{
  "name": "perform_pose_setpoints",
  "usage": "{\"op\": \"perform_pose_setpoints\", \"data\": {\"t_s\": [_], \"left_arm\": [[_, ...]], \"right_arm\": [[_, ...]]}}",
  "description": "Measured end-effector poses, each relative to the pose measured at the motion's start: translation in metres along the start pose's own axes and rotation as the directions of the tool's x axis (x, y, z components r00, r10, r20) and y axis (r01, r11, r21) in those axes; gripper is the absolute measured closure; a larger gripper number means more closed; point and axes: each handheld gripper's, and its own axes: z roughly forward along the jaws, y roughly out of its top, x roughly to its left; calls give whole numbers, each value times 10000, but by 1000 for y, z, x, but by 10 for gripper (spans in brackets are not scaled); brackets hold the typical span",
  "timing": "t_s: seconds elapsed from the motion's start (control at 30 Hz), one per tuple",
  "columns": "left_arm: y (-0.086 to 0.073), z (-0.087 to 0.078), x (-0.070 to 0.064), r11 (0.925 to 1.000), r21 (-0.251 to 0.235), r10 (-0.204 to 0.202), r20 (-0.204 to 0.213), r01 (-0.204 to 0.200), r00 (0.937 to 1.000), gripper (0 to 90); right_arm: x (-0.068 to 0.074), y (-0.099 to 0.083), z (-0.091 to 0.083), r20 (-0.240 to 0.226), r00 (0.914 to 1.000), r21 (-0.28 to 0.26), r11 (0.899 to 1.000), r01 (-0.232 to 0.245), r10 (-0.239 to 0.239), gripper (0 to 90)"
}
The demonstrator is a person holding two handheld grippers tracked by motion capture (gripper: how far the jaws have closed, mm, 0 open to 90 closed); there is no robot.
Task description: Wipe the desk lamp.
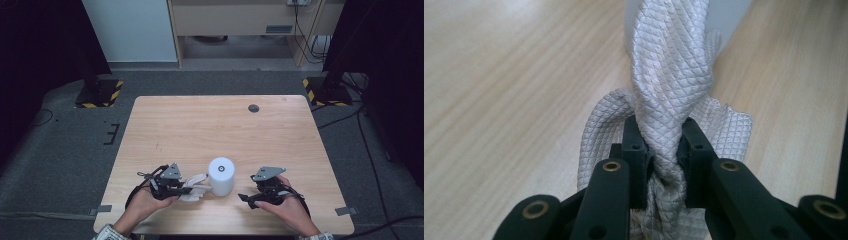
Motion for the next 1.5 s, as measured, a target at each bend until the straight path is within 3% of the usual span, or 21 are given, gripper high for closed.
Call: {"op": "perform_pose_setpoints", "data": {"t_s": [0.07,0.27,0.37,0.67,0.87,1.03,1.13,1.2,1.33,1.37,1.43,1.5], "left_arm": [[4,-2,1,9997,-233,19,-126,-22,9999,767],[14,-14,3,9919,-1243,-244,51,249,9997,767],[16,-15,1,9904,-1365,-212,34,215,9998,767],[16,7,2,9981,-581,-226,-84,221,9997,764],[21,24,2,9999,-133,-85,-77,84,9999,763],[23,38,4,9995,309,-1,-2,1,10000,764],[26,27,5,9990,-405,-165,108,169,9998,764],[27,18,6,9937,-1043,-375,333,408,9987,764],[28,12,7,9807,-1749,-695,1039,870,9922,764],[28,13,7,9813,-1730,-670,1049,846,9922,763],[28,19,4,9892,-1346,-468,850,580,9953,762],[27,31,0,9980,-514,-337,700,373,9970,761]], "right_arm": [[3,4,1,0,9999,-209,9997,121,-121,162],[9,18,0,-93,9996,-911,9955,273,-282,152],[12,24,-5,-195,9994,-1147,9930,273,-297,153],[12,48,-22,-536,9986,-1871,9823,-109,8,270],[7,65,-16,-739,9965,-2304,9716,-541,380,259],[5,73,-5,-958,9939,-2278,9707,-761,555,286],[5,74,-1,-865,9943,-2088,9748,-786,617,293],[3,73,0,-831,9938,-1996,9758,-895,741,294],[2,74,1,-772,9937,-1997,9752,-957,817,302],[2,74,1,-779,9937,-2002,9752,-943,801,303],[2,73,1,-839,9933,-2041,9743,-951,794,305],[1,73,2,-886,9931,-2050,9743,-936,767,309]]}}
